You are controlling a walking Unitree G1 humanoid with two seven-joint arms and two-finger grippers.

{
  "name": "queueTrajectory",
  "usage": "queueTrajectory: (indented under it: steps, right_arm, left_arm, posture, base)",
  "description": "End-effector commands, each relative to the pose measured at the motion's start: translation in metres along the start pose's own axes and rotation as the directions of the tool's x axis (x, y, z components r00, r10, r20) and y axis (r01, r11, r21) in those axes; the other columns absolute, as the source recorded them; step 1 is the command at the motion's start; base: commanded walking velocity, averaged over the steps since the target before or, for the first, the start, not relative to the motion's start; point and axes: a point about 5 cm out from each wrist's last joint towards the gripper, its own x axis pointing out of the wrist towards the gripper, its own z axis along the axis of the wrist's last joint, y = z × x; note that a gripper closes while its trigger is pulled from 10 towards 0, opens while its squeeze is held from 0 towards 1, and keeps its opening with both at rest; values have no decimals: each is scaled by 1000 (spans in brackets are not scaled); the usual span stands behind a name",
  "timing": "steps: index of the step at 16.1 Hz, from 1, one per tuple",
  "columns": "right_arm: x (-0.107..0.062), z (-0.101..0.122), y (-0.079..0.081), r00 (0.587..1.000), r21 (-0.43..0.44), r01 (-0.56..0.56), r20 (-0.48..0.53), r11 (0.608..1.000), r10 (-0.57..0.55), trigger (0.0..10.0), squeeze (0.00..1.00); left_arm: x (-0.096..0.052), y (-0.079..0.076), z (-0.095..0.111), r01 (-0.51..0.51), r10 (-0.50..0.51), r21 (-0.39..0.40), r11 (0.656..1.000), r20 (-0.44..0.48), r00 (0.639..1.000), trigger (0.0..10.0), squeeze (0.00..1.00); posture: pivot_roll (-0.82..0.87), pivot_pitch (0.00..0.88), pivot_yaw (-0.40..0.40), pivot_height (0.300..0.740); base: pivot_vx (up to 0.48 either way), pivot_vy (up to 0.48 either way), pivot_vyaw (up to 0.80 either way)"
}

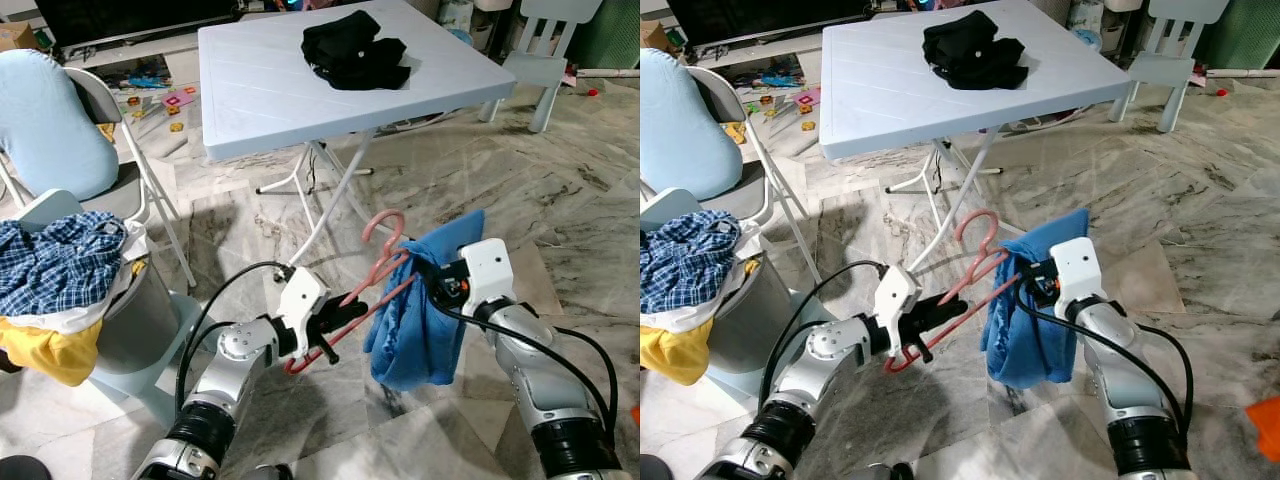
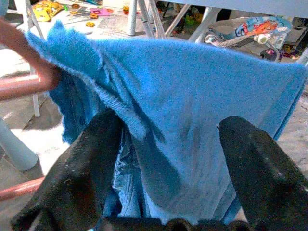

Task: Hang hanger

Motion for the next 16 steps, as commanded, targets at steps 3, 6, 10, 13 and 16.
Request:
queueTrajectory:
  steps: [3,6,10,13,16]
  right_arm:
    - [4,1,-3,999,0,48,13,999,-48,0,0]
    - [6,2,-4,995,25,87,39,996,-88,0,0]
    - [6,0,-6,994,26,102,46,994,-103,0,0]
    - [2,1,-17,994,15,101,50,995,-102,0,0]
    - [-4,-1,-30,995,0,94,39,996,-94,0,0]
  left_arm:
    - [1,-3,10,44,-45,12,999,52,998,0,0]
    - [2,-10,11,102,-102,17,995,51,993,0,0]
    - [2,-11,10,103,-104,18,994,47,993,0,0]
    - [-1,-5,9,65,-66,30,997,36,997,0,0]
    - [-3,2,9,34,-35,39,999,20,999,0,0]
  posture:
    - [-104,48,64,740]
    - [-104,44,63,740]
    - [-104,43,59,740]
    - [-107,45,58,740]
    - [-109,44,58,740]
  base:
    - [0,0,0]
    - [0,0,0]
    - [0,0,0]
    - [0,0,0]
    - [0,0,0]
